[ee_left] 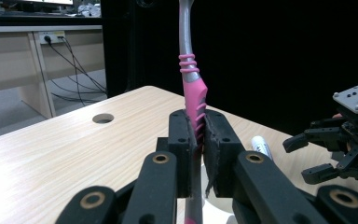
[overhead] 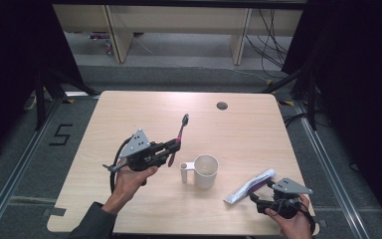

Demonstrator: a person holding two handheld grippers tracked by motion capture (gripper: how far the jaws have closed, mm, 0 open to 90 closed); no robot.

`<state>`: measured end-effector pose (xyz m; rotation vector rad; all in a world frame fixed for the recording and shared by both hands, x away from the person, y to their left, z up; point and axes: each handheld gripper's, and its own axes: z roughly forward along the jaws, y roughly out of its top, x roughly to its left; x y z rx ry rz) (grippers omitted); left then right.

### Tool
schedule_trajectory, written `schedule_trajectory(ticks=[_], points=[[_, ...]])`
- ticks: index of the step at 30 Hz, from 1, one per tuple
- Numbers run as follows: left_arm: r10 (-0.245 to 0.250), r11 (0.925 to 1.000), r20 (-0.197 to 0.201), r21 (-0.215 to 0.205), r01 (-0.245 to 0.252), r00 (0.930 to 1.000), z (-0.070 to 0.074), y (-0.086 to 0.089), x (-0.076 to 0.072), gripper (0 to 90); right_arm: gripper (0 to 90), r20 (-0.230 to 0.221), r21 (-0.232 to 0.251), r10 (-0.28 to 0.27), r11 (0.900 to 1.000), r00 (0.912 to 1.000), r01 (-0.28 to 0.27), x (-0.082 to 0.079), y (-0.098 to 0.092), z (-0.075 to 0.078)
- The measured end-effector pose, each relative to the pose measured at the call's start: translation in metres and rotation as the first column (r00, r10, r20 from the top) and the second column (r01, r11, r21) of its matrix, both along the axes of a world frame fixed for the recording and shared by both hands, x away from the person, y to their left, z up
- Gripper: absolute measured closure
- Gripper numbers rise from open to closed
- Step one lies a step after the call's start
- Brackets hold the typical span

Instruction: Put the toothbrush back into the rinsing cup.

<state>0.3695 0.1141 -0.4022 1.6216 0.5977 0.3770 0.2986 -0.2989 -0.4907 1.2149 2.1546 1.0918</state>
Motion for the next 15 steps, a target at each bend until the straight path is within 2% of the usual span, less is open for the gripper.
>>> schedule_trajectory(ticks=[15], points=[[-0.042, 0.9986, 0.015, -0.033, 0.042, 0.999, -0.01, -0.018, 0.003, 81.5, 22.1, 0.0, 0.001, 0.001, 1.0, 1.0, -0.001, 0.0, 0.0, 0.0]])
